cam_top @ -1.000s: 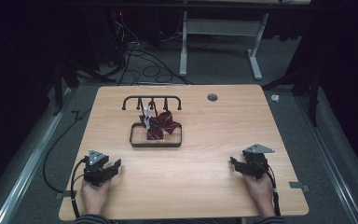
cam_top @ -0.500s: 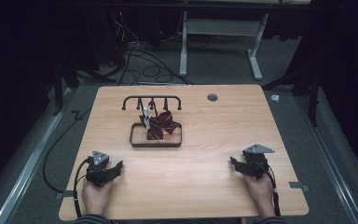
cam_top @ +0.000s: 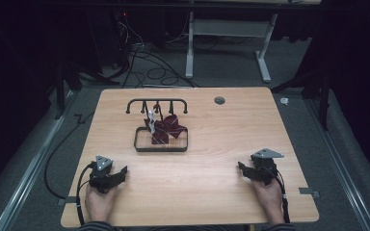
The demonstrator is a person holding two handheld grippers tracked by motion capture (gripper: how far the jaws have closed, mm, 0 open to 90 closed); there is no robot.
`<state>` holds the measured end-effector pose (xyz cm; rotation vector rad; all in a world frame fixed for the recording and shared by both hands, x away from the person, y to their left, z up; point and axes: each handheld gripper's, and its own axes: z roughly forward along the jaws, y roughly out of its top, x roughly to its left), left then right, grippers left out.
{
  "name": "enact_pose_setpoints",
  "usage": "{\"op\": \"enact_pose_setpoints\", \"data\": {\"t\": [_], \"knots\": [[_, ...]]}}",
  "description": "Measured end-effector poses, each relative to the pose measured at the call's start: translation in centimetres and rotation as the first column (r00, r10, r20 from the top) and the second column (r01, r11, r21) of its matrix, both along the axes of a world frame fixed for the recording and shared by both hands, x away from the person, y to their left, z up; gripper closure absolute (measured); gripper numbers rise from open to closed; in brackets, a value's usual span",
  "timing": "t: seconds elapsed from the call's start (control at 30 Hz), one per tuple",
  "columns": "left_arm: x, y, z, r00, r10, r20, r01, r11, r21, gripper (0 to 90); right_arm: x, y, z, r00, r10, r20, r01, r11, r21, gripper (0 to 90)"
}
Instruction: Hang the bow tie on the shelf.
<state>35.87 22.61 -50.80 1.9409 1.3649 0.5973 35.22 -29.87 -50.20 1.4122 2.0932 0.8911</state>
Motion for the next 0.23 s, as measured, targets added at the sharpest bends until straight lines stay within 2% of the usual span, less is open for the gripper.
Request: {"op": "enact_pose_setpoints", "data": {"t": [0.23], "knots": [[0.01, 0.00, -0.01, 1.0000, 0.001, 0.000, -0.001, 1.0000, -0.005, 36.1, -0.01, -0.01, 0.01, 1.0000, -0.002, -0.003, 0.002, 1.000, 0.004, 39.0]]}}
